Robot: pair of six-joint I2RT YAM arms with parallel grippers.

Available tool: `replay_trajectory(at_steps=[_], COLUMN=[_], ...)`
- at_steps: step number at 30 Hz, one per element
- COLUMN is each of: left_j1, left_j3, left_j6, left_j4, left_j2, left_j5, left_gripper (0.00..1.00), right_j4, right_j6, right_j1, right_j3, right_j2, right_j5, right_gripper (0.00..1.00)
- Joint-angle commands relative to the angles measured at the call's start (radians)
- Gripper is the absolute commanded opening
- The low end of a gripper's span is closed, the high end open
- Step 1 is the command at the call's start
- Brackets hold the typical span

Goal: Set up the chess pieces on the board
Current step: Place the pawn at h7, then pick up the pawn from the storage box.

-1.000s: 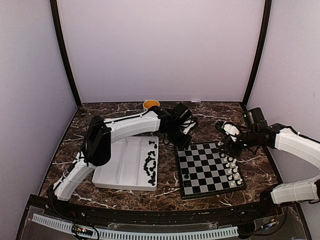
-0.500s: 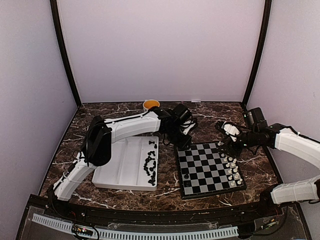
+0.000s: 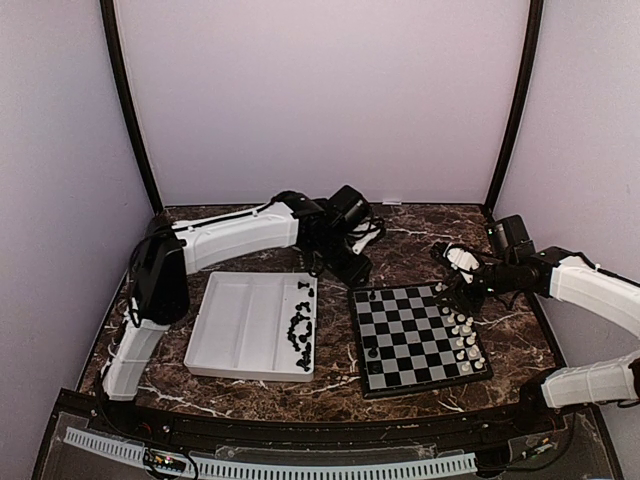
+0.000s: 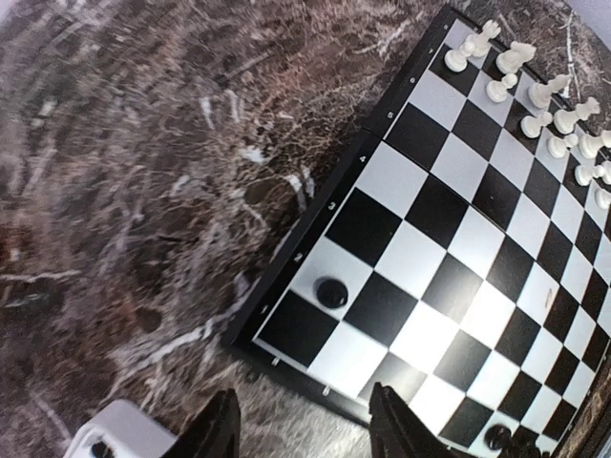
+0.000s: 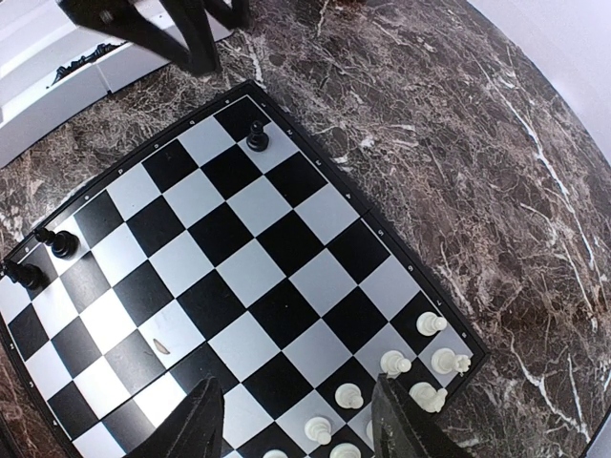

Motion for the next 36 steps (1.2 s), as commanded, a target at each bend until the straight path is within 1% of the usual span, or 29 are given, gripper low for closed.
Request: replay_trajectory(at_steps=[1,4,5,6,10,12,16,21,27,30,36], left_j1=[0.008,0.019,0.025,0.027,0.055,0.074,0.120,0.172,0.200,0.202,0.204], left_j3=[-0.193,-0.375,-0.409,-0.476,-0.635,-0.677,-0.685,-0.648,-0.608,-0.609,-0.543], left_j6=[0.057,0.052,0.050,0.047,0.022,0.011,-0.006,0.018,0.052,0.064,0.057], left_j4=[-0.025,-0.007,0.001,0.005,0.058,0.092,0.142,0.225,0.266,0.297,0.295], left_j2=[-0.269,-0.386,-0.406,-0.444,-0.508,-0.513,-0.481,-0.402,-0.322,-0.305,-0.240], left_j5=[-0.132,-0.139,-0.137,-0.133,-0.108,-0.081,-0.065,-0.064,0.017,0.030,0.053], left_gripper=[0.45,0.35,0.33,0.31,0.28,0.25,0.26,0.32,0.34,0.34,0.31], right_j4=[0.027,0.029,0.028,0.030,0.032,0.031,0.031,0.029,0.032,0.034,0.028], right_j6=[0.007,0.004,0.004,0.003,0.002,0.002,0.004,0.004,0.001,0.002,0.004], right_j1=[-0.006,-0.006,-0.006,-0.006,-0.008,-0.006,-0.006,-0.006,-0.006,-0.006,-0.006], right_j3=[-0.010,-0.012,-0.012,-0.012,-0.011,-0.010,-0.010,-0.009,-0.008,-0.008,-0.004], right_j2=[-0.001,0.003,0.004,0.005,0.016,0.023,0.033,0.045,0.055,0.060,0.071], right_j5=[0.012,0.020,0.021,0.023,0.022,0.019,0.020,0.024,0.028,0.039,0.029], right_gripper=[0.55,0.55,0.55,0.55,0.55,0.55,0.55,0.55,0.55,0.55,0.55])
